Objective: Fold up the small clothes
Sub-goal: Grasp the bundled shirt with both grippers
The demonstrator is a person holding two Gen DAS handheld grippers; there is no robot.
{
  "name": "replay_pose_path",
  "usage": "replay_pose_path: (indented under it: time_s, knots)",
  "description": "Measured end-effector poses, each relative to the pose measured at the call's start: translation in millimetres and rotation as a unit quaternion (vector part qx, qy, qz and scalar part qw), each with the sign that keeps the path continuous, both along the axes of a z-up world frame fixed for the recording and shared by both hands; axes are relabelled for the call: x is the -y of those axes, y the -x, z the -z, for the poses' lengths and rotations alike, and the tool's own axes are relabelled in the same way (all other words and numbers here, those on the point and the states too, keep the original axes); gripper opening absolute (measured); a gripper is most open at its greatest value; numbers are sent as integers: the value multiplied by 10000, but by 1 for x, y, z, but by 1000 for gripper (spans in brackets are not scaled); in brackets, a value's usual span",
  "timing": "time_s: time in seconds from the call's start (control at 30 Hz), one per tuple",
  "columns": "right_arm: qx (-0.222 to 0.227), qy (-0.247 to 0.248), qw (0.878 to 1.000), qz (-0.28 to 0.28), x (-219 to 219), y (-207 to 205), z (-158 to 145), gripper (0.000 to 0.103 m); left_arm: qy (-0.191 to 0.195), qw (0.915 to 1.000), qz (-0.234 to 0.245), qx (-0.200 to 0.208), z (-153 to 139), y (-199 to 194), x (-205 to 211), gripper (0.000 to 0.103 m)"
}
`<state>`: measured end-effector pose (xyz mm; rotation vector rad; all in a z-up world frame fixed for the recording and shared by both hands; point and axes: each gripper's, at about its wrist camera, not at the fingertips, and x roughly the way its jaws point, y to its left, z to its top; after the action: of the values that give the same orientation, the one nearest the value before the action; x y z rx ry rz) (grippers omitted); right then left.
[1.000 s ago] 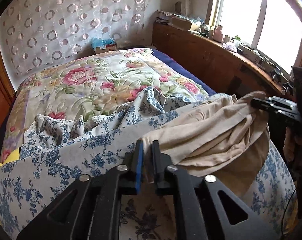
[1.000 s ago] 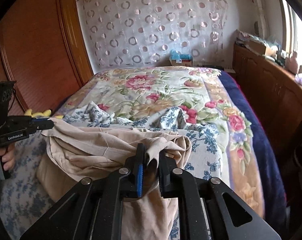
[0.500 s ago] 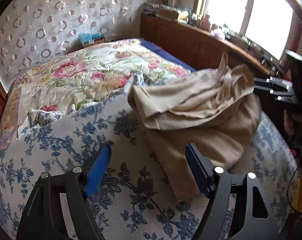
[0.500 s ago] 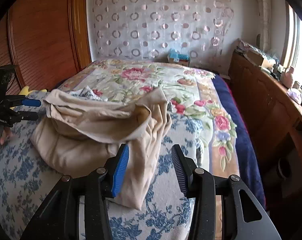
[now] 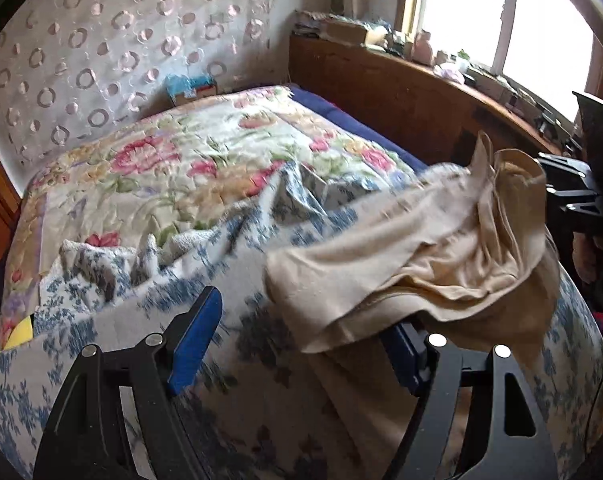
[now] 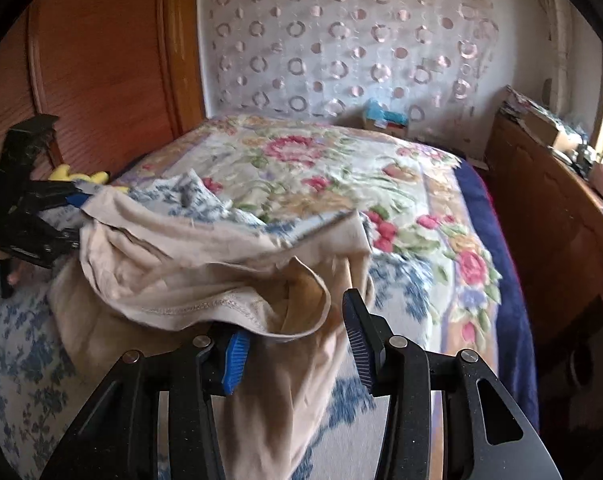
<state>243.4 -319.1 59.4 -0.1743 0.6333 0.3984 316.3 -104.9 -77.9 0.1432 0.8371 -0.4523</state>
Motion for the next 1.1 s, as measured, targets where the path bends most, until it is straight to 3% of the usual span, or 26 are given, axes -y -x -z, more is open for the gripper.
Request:
replay_pose_path:
  time_s: [0.03,0.1,0.17,0.33,0.43,0.57,0.63,0.77,0.87,1.1]
  knots:
    - [19,-144,9999,-57,2,-2,-2,42,-18,10000,-78,-18,1,-4,-2,77]
    - [-19,-343,9993,-129,7,-6,-3,16,34,9999,-158,-28,3,-9,-6,77]
    - [-25,-540,9984,-131,14,-10,-4,6,49,9996,-270,-37,4,-13,-11,77]
    - [-48,-1374,9901,293,49,-17,2,3,324,9970,-695,71,-1,-20,-30,77]
    - [-131,-1365,9857,975,64,-21,8,2,522,9945,-899,135,-7,-22,-40,77]
    - [-293,-860,9858,1408,63,-22,17,3,492,9948,-888,130,-10,-19,-44,77]
    - [-289,-597,9870,1461,56,-17,18,8,521,9949,-857,111,-10,-16,-44,77]
    - [-143,-446,9888,1414,48,1,9,53,556,9961,-689,37,-9,-11,-39,77]
    - [-149,-399,9915,1229,37,17,3,68,557,9969,-557,-58,-4,-11,-29,77]
    - [-669,-305,9901,1192,24,7,22,71,539,9972,-375,-347,12,-23,-14,77]
